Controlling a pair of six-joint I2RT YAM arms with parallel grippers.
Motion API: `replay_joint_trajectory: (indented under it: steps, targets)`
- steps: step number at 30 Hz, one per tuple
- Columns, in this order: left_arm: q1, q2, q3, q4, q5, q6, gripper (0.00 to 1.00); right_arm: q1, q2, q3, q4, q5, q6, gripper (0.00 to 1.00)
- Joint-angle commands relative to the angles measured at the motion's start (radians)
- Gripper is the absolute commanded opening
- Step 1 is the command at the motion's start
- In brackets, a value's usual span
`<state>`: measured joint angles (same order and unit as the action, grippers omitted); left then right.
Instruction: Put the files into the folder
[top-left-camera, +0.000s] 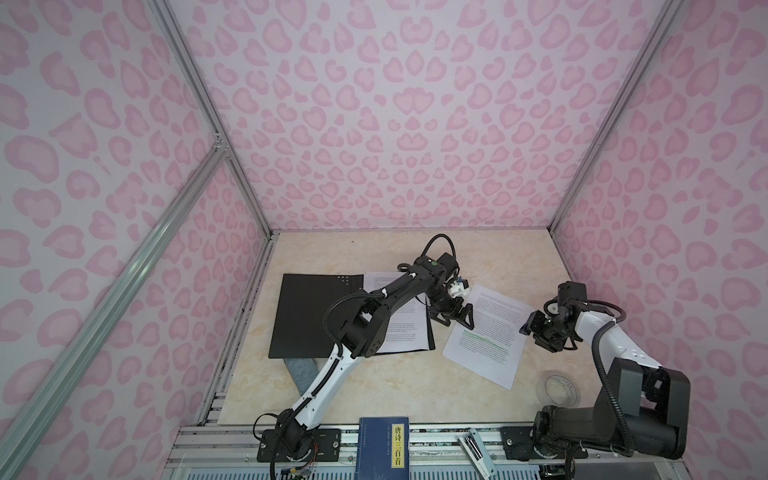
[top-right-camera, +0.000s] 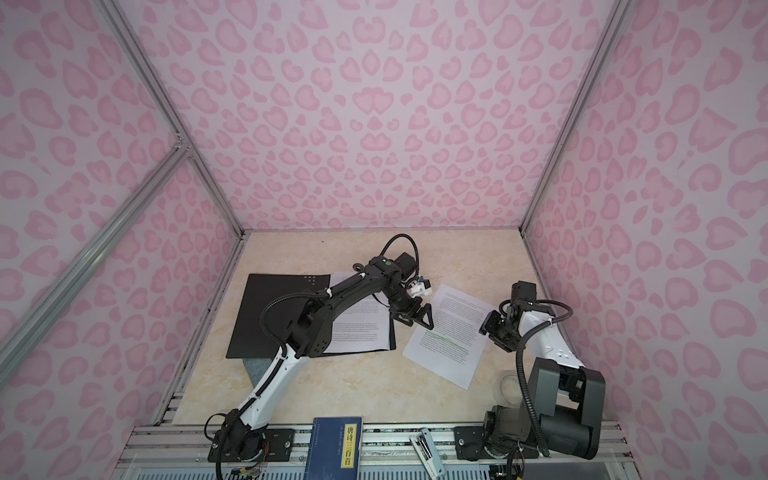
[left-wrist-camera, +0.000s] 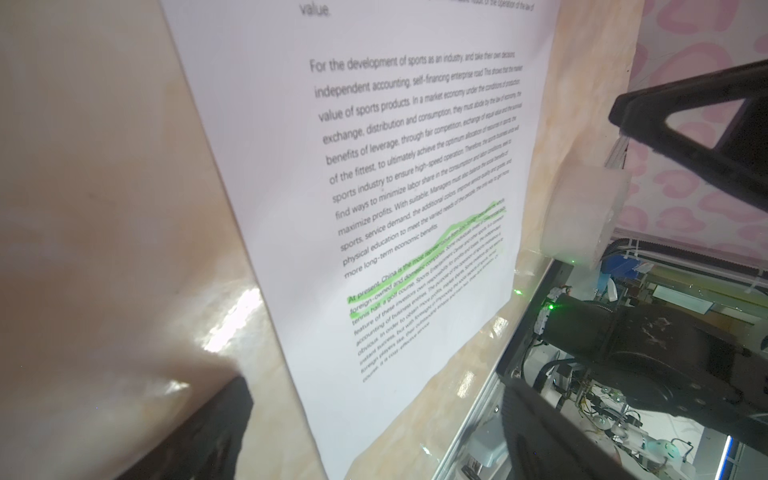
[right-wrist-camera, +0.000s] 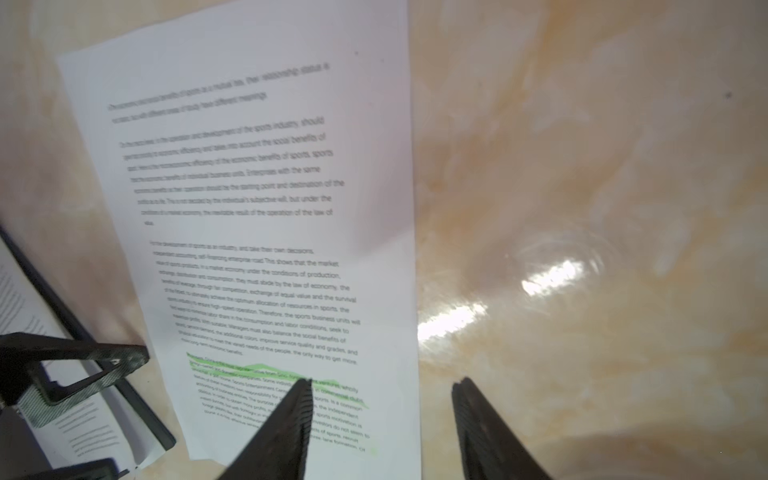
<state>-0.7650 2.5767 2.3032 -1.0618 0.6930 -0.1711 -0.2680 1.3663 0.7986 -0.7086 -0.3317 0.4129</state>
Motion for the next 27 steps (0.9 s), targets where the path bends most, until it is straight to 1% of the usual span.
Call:
replay_joint_trajectory:
  steps: [1, 2, 8, 11, 15, 18, 23, 27]
  targets:
    - [0.003, 0.02, -0.008, -0.044, -0.153, 0.01, 0.98, -0.022, 0.023, -0.007, 0.013, 0.001, 0.066, 0.59]
    - [0.002, 0.024, -0.008, -0.043, -0.148, 0.007, 0.98, -0.03, 0.04, -0.012, 0.035, -0.016, 0.071, 0.59]
    - [-0.007, 0.039, -0.007, -0.046, -0.132, 0.003, 0.98, -0.037, 0.121, -0.012, 0.067, -0.005, 0.048, 0.59]
    - [-0.008, 0.048, -0.005, -0.044, -0.119, -0.003, 0.97, -0.037, 0.159, -0.014, 0.079, -0.04, 0.034, 0.59]
    - [-0.009, 0.074, 0.005, -0.046, -0.074, -0.009, 1.0, -0.031, 0.223, -0.005, 0.081, -0.074, 0.006, 0.58]
    - [-0.009, 0.097, 0.013, -0.052, -0.046, -0.01, 0.99, -0.025, 0.259, -0.005, 0.099, -0.133, 0.002, 0.58]
    - [-0.01, 0.12, 0.016, -0.049, 0.001, -0.015, 0.99, 0.014, 0.297, 0.018, 0.11, -0.183, 0.002, 0.57]
    - [-0.01, 0.13, 0.02, -0.047, 0.012, -0.015, 1.0, 0.043, 0.322, 0.029, 0.131, -0.234, 0.008, 0.57]
